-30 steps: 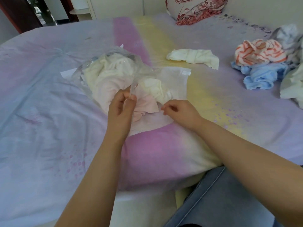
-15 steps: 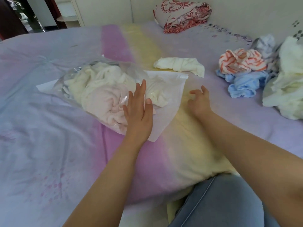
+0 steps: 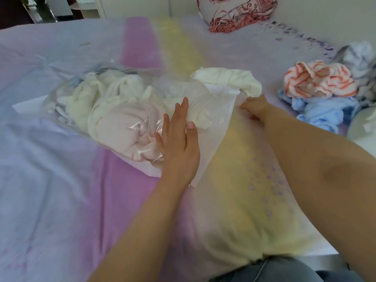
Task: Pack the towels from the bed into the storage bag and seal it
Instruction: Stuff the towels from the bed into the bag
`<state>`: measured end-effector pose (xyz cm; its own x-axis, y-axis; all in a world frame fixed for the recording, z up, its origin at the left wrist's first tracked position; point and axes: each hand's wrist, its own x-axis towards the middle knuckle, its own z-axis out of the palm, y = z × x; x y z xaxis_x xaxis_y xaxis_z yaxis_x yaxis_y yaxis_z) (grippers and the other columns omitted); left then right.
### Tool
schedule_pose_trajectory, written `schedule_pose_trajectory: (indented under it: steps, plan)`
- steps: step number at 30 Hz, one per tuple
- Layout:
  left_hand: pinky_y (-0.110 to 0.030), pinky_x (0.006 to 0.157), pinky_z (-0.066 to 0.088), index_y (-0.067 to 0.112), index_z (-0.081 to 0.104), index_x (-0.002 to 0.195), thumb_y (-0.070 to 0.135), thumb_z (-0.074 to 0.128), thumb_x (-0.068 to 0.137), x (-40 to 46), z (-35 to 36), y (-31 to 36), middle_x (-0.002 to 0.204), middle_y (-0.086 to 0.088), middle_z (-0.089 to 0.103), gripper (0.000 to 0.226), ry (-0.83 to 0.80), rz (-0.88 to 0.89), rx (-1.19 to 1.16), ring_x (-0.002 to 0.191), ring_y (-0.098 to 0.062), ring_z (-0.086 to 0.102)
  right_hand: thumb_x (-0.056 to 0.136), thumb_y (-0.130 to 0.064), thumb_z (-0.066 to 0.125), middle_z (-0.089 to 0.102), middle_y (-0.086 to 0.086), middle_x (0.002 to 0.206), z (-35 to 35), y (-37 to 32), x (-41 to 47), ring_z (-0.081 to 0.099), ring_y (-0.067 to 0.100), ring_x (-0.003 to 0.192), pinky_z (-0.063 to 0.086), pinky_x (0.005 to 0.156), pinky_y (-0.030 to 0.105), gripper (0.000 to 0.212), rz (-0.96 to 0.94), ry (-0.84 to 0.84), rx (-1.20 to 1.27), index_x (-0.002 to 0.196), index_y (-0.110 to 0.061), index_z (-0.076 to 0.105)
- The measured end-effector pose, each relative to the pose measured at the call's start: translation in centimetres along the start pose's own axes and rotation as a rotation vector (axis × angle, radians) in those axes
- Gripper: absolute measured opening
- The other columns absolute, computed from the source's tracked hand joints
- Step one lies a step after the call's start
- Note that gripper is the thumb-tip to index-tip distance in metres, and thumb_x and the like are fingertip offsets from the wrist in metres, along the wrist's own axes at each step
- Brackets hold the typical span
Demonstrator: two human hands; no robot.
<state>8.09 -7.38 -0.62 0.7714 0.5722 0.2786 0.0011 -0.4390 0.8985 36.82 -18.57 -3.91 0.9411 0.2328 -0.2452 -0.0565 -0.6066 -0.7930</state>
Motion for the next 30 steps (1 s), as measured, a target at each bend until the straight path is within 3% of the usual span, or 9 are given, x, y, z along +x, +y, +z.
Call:
schedule_pose_trajectory:
  steps: [4, 7, 10, 13, 16, 20, 23, 26, 30]
  plan:
    - [-0.035, 0.119, -0.01, 0.051, 0.024, 0.147, 0.031, 0.027, 0.103, -0.2, 0.0, 0.3, 0.161, 0.019, 0.025, 0.048, 0.026, 0.003, -0.016, 0.151, -0.009, 0.005, 0.086, -0.021, 0.056, 0.052, 0.008, 0.089, -0.8, 0.8, 0.2, 0.05, 0.017, 0.068, 0.043, 0.07, 0.032, 0.041, -0.025, -0.018, 0.005, 0.125, -0.015, 0.046]
    - [-0.032, 0.116, -0.011, 0.047, 0.025, 0.15, 0.028, 0.028, 0.106, -0.4, -0.1, 0.6, 0.161, 0.02, 0.025, 0.048, 0.022, -0.004, 0.002, 0.152, -0.01, 0.005, 0.087, -0.016, 0.057, 0.054, 0.006, 0.092, -0.8, 1.2, -1.9, 0.049, 0.011, 0.066, 0.042, 0.062, 0.022, 0.017, -0.092, 0.011, 0.025, 0.104, -0.016, 0.059]
    - [-0.039, 0.12, -0.008, 0.045, 0.027, 0.15, 0.025, 0.029, 0.107, -0.8, -0.5, 0.8, 0.16, 0.02, 0.026, 0.048, 0.021, -0.01, 0.009, 0.153, -0.012, 0.005, 0.091, -0.019, 0.059, 0.059, 0.0, 0.1, 0.0, 1.6, -4.9, 0.055, 0.01, 0.083, 0.044, 0.076, 0.017, 0.036, -0.175, 0.059, 0.103, 0.125, -0.007, 0.058]
    - [-0.039, 0.12, -0.007, 0.041, 0.029, 0.151, 0.022, 0.028, 0.107, -1.4, -1.0, 1.0, 0.157, 0.021, 0.03, 0.048, 0.008, -0.01, 0.001, 0.152, -0.012, 0.008, 0.093, -0.022, 0.057, 0.062, -0.002, 0.094, 0.5, 0.6, -9.4, 0.054, 0.0, 0.075, 0.042, 0.068, -0.001, 0.039, -0.283, 0.064, 0.23, 0.128, -0.006, 0.056]
    - [-0.043, 0.123, -0.005, 0.036, 0.033, 0.15, 0.018, 0.028, 0.108, -1.7, -1.6, 1.0, 0.144, 0.029, 0.035, 0.046, -0.001, -0.018, -0.067, 0.152, -0.012, 0.015, 0.09, -0.019, 0.062, 0.068, 0.004, 0.103, 0.1, 0.4, -14.3, 0.062, 0.012, 0.092, 0.05, 0.094, 0.022, 0.032, -0.329, 0.108, 0.467, 0.121, -0.009, 0.062]
    - [-0.048, 0.123, 0.009, 0.036, 0.036, 0.147, 0.017, 0.027, 0.108, -2.1, -2.3, 1.1, 0.124, 0.041, 0.037, 0.044, -0.042, -0.014, -0.099, 0.142, 0.0, 0.03, 0.086, -0.006, 0.064, 0.07, -0.012, 0.07, -1.0, 1.2, -23.7, 0.062, 0.004, 0.069, 0.052, 0.072, 0.019, 0.013, -0.429, 0.199, 0.708, 0.085, -0.017, 0.07]
    - [-0.038, 0.121, 0.021, 0.043, 0.04, 0.139, 0.02, 0.027, 0.109, -2.4, -3.3, 1.0, 0.102, 0.044, 0.049, 0.04, -0.055, -0.014, -0.101, 0.108, 0.027, 0.043, 0.081, 0.0, 0.064, 0.067, -0.009, 0.065, -1.9, 0.4, -30.6, 0.061, 0.005, 0.061, 0.053, 0.063, 0.019, 0.024, -0.554, -0.07, 0.731, 0.075, -0.021, 0.072]
    - [-0.021, 0.114, 0.027, 0.032, 0.044, 0.142, 0.022, 0.027, 0.109, -2.8, -4.5, 1.1, 0.131, 0.024, 0.05, 0.039, -0.025, -0.006, -0.139, 0.126, 0.006, 0.042, 0.074, -0.009, 0.065, 0.064, -0.01, 0.067, -3.2, -1.8, -33.2, 0.058, 0.003, 0.062, 0.052, 0.057, 0.018, 0.017, -0.657, -0.296, 0.818, 0.079, -0.024, 0.073]
    - [-0.006, 0.102, 0.034, 0.025, 0.053, 0.133, 0.019, 0.029, 0.108, -3.1, -6.8, 1.2, 0.131, 0.012, 0.058, 0.035, 0.051, 0.011, -0.217, 0.129, -0.004, 0.049, 0.082, 0.0, 0.056, 0.062, -0.003, 0.073, -2.9, -4.6, -28.0, 0.057, 0.01, 0.07, 0.05, 0.069, 0.025, 0.019, -0.594, 0.258, 0.88, 0.087, -0.015, 0.065]
